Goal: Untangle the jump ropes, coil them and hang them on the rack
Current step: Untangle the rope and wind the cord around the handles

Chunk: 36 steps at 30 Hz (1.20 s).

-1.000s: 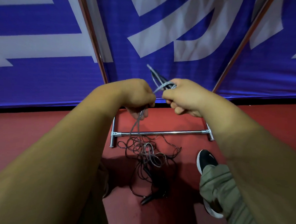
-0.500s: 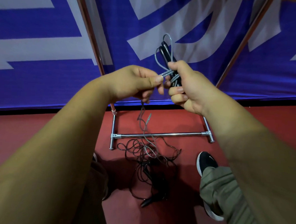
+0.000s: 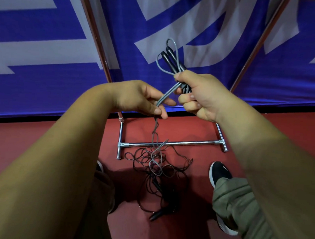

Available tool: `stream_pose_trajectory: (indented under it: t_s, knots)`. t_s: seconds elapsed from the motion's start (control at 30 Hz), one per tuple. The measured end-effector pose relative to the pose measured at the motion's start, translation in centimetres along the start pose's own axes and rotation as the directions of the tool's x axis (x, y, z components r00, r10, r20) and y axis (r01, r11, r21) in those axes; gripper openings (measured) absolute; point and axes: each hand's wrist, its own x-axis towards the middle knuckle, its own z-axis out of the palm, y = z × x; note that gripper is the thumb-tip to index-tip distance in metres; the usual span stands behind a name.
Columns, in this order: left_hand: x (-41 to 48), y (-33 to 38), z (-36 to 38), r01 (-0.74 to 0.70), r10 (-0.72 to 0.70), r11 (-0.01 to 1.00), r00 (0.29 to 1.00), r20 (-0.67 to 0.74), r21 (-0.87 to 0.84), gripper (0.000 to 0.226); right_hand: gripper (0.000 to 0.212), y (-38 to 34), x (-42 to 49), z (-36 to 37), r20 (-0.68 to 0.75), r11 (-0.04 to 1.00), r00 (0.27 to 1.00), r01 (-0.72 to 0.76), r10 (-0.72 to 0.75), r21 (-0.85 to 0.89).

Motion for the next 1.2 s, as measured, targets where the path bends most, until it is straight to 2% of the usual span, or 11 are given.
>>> stream_pose_trajectory:
  t_s: [0.1,0.37,0.43,0.5,0.57,0.63,0.77,0.87,0.93,1.03,1.2]
  knots:
    - [0.0,0.2,0.1,0.004,-0.003,0.999,0.999,-0.035,0.039,0.033,0.020,-0.4,-0.3,-0.1,0.035,0.999,0.999,-0.011,0.012,-0.035]
    - [1.5,-0.2,0.9,0.092,-0.022,0.958,0.969,-0.248,0.273,0.010,0.020,-0.7,-0.9,0.1,0.156,0.986,0.981,-0.091,0.112,-0.137]
    - [1.8,-0.5,1.0,0.094,0.003,0.959,0.940,-0.340,0.268,0.006,0.019,-0.9,-1.2,-0.2,0.213,0.981,0.965,-0.125,0.155,-0.149]
    - [2.1,-0.7,1.2,0.059,0.016,0.984,0.908,-0.418,0.167,0.003,0.020,-1.0,-1.5,-0.4,0.277,0.976,0.941,-0.159,0.196,-0.152]
    - [2.3,-0.9,1.0,-0.012,0.050,0.996,0.887,-0.460,0.086,0.006,0.025,-1.1,-1.8,-0.6,0.357,0.967,0.903,-0.189,0.239,-0.169]
    - [2.4,-1.2,0.3,-0.074,0.114,0.992,0.880,-0.461,0.104,0.010,0.027,-1.3,-2.5,-0.6,0.451,0.949,0.841,-0.212,0.299,-0.235]
    - [2.0,-1.6,-0.4,-0.285,0.243,0.952,0.926,-0.289,-0.113,0.020,0.036,-1.6,-3.7,-0.5,0.560,0.854,0.663,-0.257,0.497,-0.453]
    - [1.8,-0.6,0.0,-0.294,0.276,0.955,0.922,-0.274,-0.029,0.014,0.050,-1.0,-3.7,-0.2,0.542,0.772,0.586,-0.257,0.602,-0.581]
    - [1.8,0.1,0.1,-0.311,0.297,0.950,0.910,-0.291,-0.003,0.017,0.051,-0.3,-3.3,-0.2,0.475,0.723,0.601,-0.269,0.642,-0.637]
    - [1.5,0.8,0.0,-0.272,0.271,0.961,0.912,-0.307,0.040,0.021,0.023,0.7,-2.5,-0.4,0.347,0.666,0.675,-0.291,0.652,-0.686]
    - [1.0,1.9,0.2,-0.088,0.183,0.913,0.961,-0.209,0.399,0.019,0.006,2.0,-1.1,-1.3,0.058,0.573,0.821,-0.344,0.568,-0.744]
